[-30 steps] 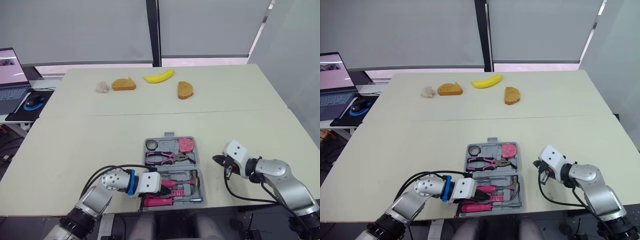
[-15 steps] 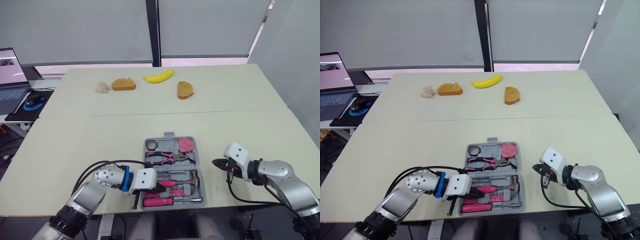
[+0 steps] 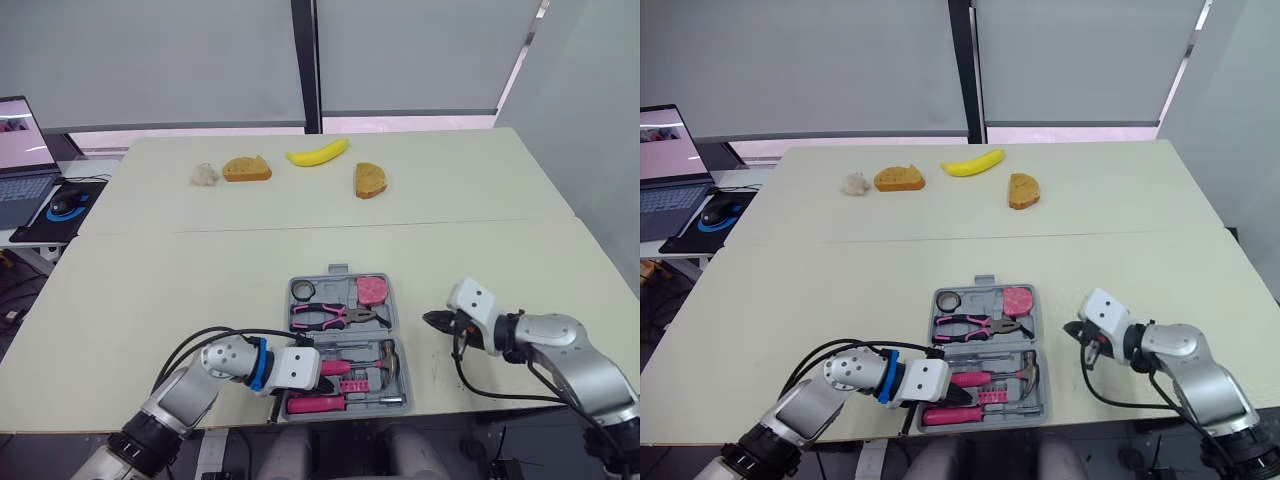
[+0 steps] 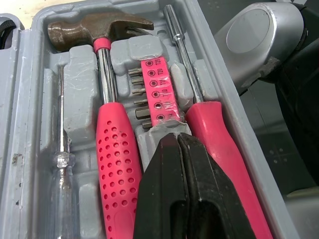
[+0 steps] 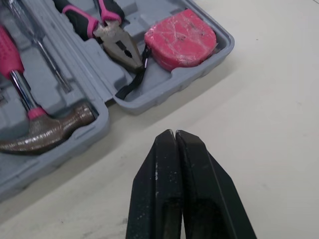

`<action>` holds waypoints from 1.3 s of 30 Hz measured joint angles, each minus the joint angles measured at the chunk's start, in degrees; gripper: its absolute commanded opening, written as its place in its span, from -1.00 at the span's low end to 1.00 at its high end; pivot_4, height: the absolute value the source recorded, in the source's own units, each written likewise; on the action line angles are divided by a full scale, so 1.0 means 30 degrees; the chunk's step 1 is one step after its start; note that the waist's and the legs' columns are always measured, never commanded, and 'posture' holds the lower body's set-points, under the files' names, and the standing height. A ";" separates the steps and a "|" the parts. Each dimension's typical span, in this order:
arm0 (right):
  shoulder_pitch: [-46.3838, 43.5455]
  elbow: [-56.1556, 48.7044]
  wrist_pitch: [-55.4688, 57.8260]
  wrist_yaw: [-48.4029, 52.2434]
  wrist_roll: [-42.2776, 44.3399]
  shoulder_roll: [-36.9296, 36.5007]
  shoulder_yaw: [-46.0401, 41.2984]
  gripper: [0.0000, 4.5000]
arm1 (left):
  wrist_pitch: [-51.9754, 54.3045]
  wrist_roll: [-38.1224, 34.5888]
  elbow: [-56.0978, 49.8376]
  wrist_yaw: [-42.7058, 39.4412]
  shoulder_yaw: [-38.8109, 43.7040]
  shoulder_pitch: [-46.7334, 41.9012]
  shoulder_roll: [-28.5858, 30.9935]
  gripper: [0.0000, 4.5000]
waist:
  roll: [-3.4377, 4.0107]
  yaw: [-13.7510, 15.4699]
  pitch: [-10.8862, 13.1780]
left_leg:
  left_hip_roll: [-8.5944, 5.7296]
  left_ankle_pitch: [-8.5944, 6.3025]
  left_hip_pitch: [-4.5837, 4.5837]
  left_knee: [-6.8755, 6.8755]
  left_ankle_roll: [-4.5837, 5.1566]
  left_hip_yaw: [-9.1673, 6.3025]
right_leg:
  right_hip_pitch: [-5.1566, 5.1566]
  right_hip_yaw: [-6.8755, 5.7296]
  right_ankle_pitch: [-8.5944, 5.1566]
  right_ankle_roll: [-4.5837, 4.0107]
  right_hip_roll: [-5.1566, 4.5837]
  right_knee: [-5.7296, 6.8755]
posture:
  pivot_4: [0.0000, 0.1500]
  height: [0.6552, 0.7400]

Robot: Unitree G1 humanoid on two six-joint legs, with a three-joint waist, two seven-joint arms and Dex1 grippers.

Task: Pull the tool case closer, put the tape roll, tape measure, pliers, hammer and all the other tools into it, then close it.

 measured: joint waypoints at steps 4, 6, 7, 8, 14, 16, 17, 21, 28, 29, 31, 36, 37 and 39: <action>-0.2311 0.0574 0.4253 -0.0061 0.1956 0.0375 -0.0318 -0.23 | -0.0002 -0.0001 0.0052 0.0003 -0.0102 -0.0062 0.0007 -1.00 | 0.0000 -0.0007 0.0000 | -0.0003 0.0000 -0.0003 0.0001 0.0001 -0.0003 | 0.0000 0.0002 0.0000 -0.0001 -0.0002 -0.0001 | 1.00 1.00; -0.3891 0.1385 0.6367 -0.0578 0.2488 0.0943 -0.0363 -0.02 | -0.0021 0.0002 0.0090 -0.0035 -0.0121 -0.0099 0.0042 -1.00 | 0.0002 -0.0016 -0.0002 | -0.0001 0.0000 0.0003 0.0000 0.0001 -0.0001 | -0.0001 0.0004 0.0001 -0.0002 -0.0004 0.0000 | 1.00 1.00; -0.4769 0.1942 0.7517 -0.1049 0.2612 0.1498 -0.0437 0.09 | -0.0026 0.0003 0.0111 -0.0066 -0.0142 -0.0131 0.0046 -1.00 | 0.0004 -0.0038 -0.0003 | 0.0000 0.0001 0.0002 -0.0002 0.0001 -0.0003 | -0.0005 0.0004 0.0001 -0.0003 -0.0002 0.0008 | 1.00 1.00; -0.5359 0.2361 0.8422 -0.1474 0.2755 0.1931 -0.0501 0.21 | -0.0030 0.0008 0.0115 -0.0076 -0.0219 -0.0193 0.0042 -1.00 | 0.0010 -0.0034 -0.0006 | 0.0000 0.0001 0.0000 -0.0005 0.0001 -0.0009 | -0.0013 0.0003 0.0000 -0.0005 -0.0003 0.0014 | 1.00 1.00; -0.7523 0.4956 1.1097 -0.2941 0.3232 0.3806 -0.0299 0.98 | -0.0148 0.0025 0.0192 0.0002 -0.0468 -0.0307 0.0012 -1.00 | 0.0014 -0.0012 -0.0009 | -0.0021 0.0000 -0.0007 -0.0002 0.0002 -0.0003 | -0.0015 0.0013 0.0000 -0.0005 -0.0015 0.0009 | 1.00 1.00; -0.8044 0.6342 1.1081 -0.3311 0.3119 0.4255 -0.0056 0.98 | -0.0156 0.0064 0.0186 0.0033 -0.0484 -0.0285 0.0014 -1.00 | 0.0022 -0.0027 -0.0014 | -0.0019 0.0000 0.0000 -0.0004 0.0002 -0.0003 | -0.0014 0.0014 0.0000 -0.0005 -0.0014 0.0013 | 1.00 1.00; -0.8207 0.6970 1.1059 -0.3479 0.2992 0.4435 0.0148 0.98 | -0.0156 0.0106 0.0150 0.0047 -0.0508 -0.0279 0.0008 -1.00 | 0.0031 -0.0028 -0.0019 | -0.0018 0.0000 0.0000 -0.0005 0.0002 -0.0005 | -0.0016 0.0012 0.0000 -0.0006 -0.0013 0.0020 | 1.00 1.00; -0.8969 0.9602 1.0938 -0.3925 0.2807 0.5522 0.0254 0.98 | -0.0156 0.0206 0.0086 0.0062 -0.0585 -0.0231 0.0001 -1.00 | 0.0050 -0.0082 -0.0030 | -0.0017 0.0001 0.0002 -0.0005 0.0002 0.0006 | -0.0028 0.0019 0.0000 -0.0006 -0.0011 0.0038 | 1.00 1.00; -1.0899 1.3394 1.0077 -0.3725 0.2931 0.7076 -0.0337 0.98 | -0.0480 0.0444 0.0278 0.0014 -0.0800 -0.0366 0.0032 -1.00 | 0.0077 -0.0129 -0.0056 | -0.0016 0.0001 0.0023 -0.0005 0.0003 0.0016 | -0.0019 0.0027 0.0000 -0.0005 -0.0007 0.0051 | 1.00 1.00; -1.1010 1.3737 0.9854 -0.3568 0.2890 0.7120 -0.0293 0.98 | -0.0506 0.0471 0.0339 0.0001 -0.0825 -0.0383 0.0055 -1.00 | 0.0075 -0.0131 -0.0062 | -0.0016 0.0001 0.0028 -0.0005 0.0003 0.0015 | -0.0017 0.0026 0.0000 -0.0006 -0.0006 0.0051 | 1.00 1.00; -1.1222 1.4596 0.9294 -0.2946 0.2832 0.7161 -0.0210 0.98 | -0.0595 0.0480 0.0380 -0.0040 -0.0837 -0.0381 0.0170 -1.00 | 0.0067 -0.0135 -0.0097 | -0.0011 0.0000 0.0049 -0.0008 0.0004 0.0013 | -0.0007 0.0027 0.0000 -0.0006 0.0000 0.0053 | 1.00 1.00; -1.1680 1.6677 0.7542 -0.0977 0.2730 0.7301 0.0293 0.98 | -0.0913 0.0516 0.0565 -0.0364 -0.0849 -0.0444 0.0377 -1.00 | 0.0075 -0.0323 -0.0147 | 0.0006 -0.0002 0.0097 -0.0030 0.0008 0.0027 | 0.0003 0.0037 -0.0001 -0.0008 0.0013 0.0067 | 1.00 1.00; -1.1811 1.7222 0.6916 -0.0366 0.2528 0.7316 0.0448 0.98 | -0.0969 0.0516 0.0610 -0.0411 -0.0848 -0.0458 0.0410 -1.00 | 0.0076 -0.0396 -0.0148 | 0.0008 -0.0003 0.0104 -0.0031 0.0009 0.0037 | 0.0003 0.0042 -0.0001 -0.0008 0.0013 0.0069 | 1.00 1.00; -1.2020 1.7943 0.6035 0.0449 0.2326 0.7348 0.0663 0.98 | -0.1014 0.0516 0.0669 -0.0559 -0.0847 -0.0483 0.0464 -1.00 | 0.0080 -0.0518 -0.0150 | 0.0009 -0.0003 0.0108 -0.0035 0.0009 0.0038 | 0.0002 0.0045 -0.0002 -0.0008 0.0013 0.0072 | 1.00 1.00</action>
